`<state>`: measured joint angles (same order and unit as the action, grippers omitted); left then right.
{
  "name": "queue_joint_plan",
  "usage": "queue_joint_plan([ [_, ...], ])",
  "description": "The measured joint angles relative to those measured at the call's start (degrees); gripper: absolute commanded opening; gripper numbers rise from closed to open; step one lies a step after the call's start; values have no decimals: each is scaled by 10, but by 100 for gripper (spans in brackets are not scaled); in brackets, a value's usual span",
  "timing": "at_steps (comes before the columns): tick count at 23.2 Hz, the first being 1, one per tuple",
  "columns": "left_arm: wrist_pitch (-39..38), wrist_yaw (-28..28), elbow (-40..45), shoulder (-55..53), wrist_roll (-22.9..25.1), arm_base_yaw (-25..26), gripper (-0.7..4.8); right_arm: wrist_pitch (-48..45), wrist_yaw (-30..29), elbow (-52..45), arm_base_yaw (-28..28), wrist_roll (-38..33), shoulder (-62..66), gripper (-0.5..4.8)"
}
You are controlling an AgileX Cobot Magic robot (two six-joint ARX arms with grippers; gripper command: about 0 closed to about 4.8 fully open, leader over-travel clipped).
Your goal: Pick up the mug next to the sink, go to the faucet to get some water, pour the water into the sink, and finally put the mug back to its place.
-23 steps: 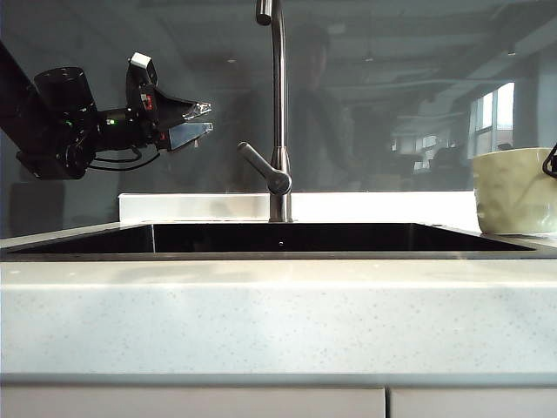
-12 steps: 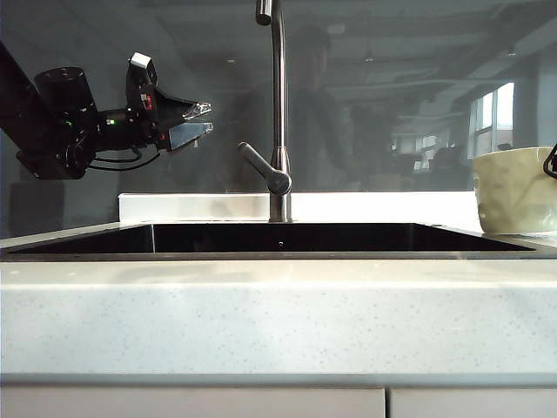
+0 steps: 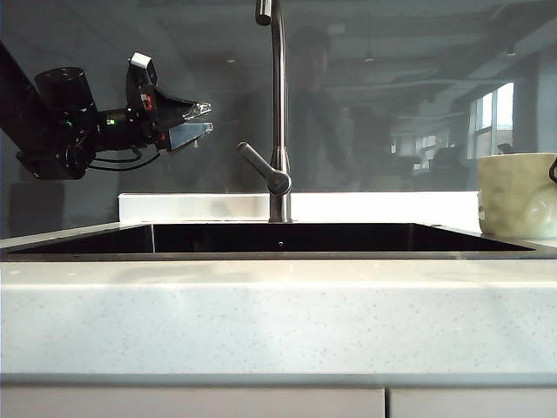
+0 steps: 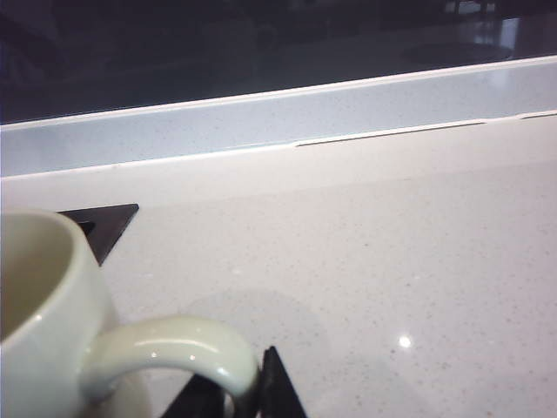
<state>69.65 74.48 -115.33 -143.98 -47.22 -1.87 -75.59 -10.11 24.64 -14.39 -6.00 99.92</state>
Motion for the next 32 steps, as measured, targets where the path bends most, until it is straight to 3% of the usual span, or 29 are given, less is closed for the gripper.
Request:
queue_joint_plan([
  [8,0,0,0,0,0,0,372,0,0,0,0,0,-1,98],
  [11,0,0,0,0,0,0,372,1,0,0,0,1,-1,159],
  [19,0,0,-1,0,0,0,372,-6,0,-27,0,2,-4,182],
  [30,0,0,-1,0,0,0,372,-34,0,-120,1,-1,-77,179],
  [32,0,0,-1,0,0,0,372,-34,0,-137,1,-1,-107,141],
])
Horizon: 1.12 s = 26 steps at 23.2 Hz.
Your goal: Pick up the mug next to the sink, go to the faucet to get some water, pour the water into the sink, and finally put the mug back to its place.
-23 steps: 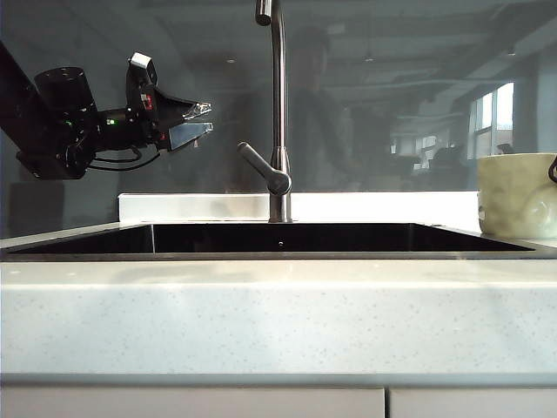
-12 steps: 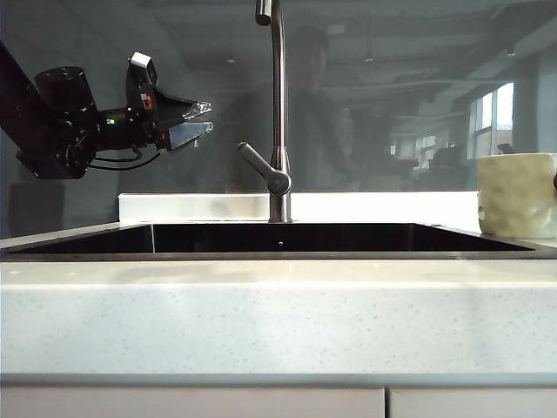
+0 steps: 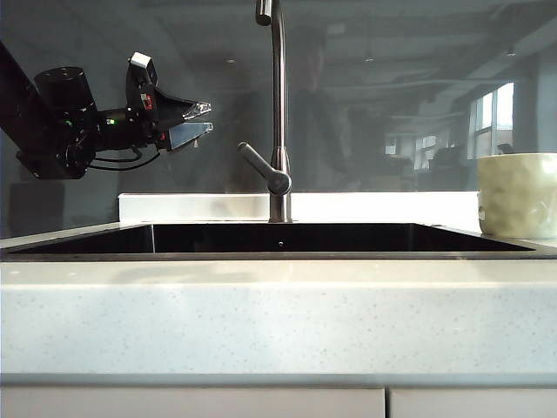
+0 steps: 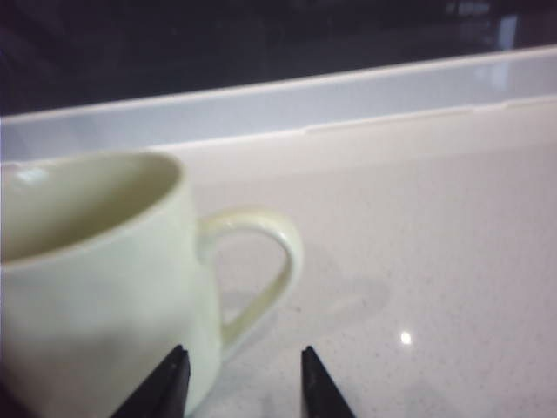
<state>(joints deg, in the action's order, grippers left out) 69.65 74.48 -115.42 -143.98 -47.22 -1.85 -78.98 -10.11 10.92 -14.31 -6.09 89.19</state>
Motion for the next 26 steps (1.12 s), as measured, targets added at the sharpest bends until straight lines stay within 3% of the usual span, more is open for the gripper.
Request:
queue_joint_plan([
  [2,0,0,0,0,0,0,372,0,0,-12,0,-1,-27,17],
  [3,0,0,0,0,0,0,372,-2,0,-21,0,-1,-48,-1],
  [13,0,0,0,0,0,0,372,0,-50,-42,0,-1,-89,-1],
  [26,0,0,0,0,0,0,372,18,-54,-43,0,-1,-89,-1],
])
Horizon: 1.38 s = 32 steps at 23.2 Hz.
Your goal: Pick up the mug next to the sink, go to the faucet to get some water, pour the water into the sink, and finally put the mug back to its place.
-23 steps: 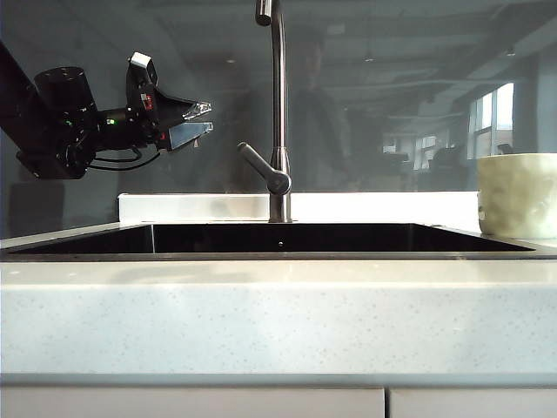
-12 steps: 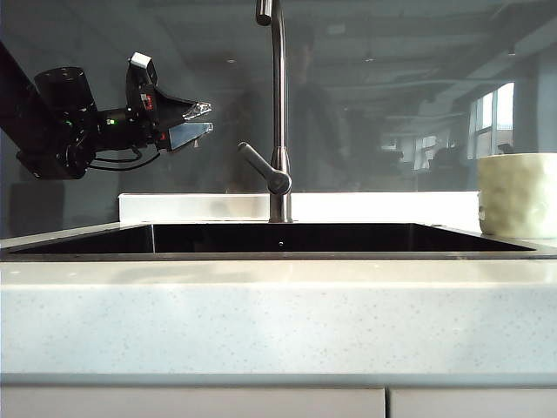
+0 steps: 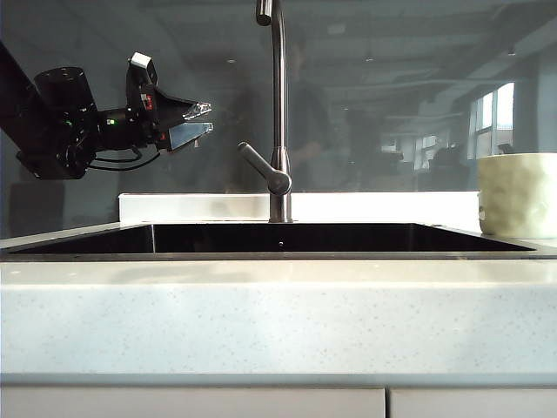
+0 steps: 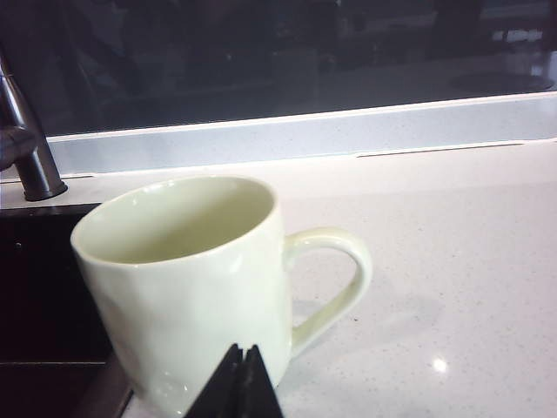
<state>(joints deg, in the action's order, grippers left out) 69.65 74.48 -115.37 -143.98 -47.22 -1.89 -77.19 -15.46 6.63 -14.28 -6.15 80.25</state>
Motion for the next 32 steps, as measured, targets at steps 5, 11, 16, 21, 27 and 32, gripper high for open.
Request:
queue_joint_plan([
  [5,0,0,0,0,0,0,372,0,0,0,0,0,0,-1],
  [11,-176,5,3,68,13,3,372,0,0,0,0,0,0,-1],
  [16,-565,-74,0,231,199,21,372,0,0,0,0,0,0,-1],
  [21,-827,-197,1,401,385,18,372,0,0,0,0,0,0,-1],
  [27,-1034,-367,0,654,492,17,372,1,0,0,0,0,0,-1],
  [32,-1119,-455,9,789,514,17,372,1,0,0,0,0,0,-1],
])
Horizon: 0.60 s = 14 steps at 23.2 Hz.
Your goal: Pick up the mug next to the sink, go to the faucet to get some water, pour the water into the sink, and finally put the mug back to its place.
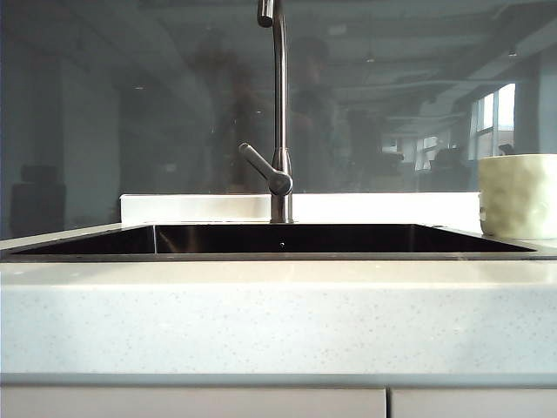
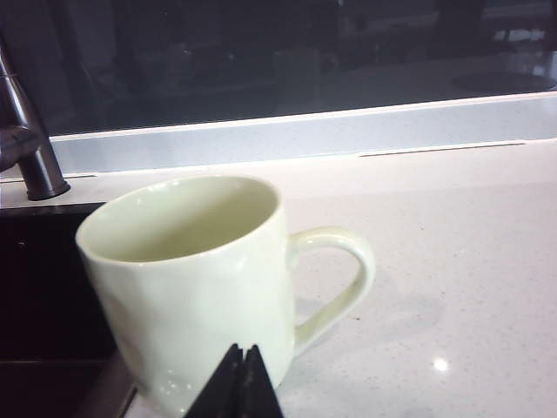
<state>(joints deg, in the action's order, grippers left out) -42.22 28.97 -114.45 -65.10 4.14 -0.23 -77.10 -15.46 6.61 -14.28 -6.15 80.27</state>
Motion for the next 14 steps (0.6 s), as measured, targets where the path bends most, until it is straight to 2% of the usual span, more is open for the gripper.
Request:
queue_joint_plan([
  [2,-72,-58,21,107,16,0,372,0,0,0,0,0,0,-1],
  [7,-145,-106,83,242,27,0,372,0,0,0,0,0,0,-1],
  [9,-199,-179,163,335,27,0,372,0,0,0,0,0,0,-1],
  [14,-187,-217,301,445,27,0,372,0,0,0,0,0,0,-1],
])
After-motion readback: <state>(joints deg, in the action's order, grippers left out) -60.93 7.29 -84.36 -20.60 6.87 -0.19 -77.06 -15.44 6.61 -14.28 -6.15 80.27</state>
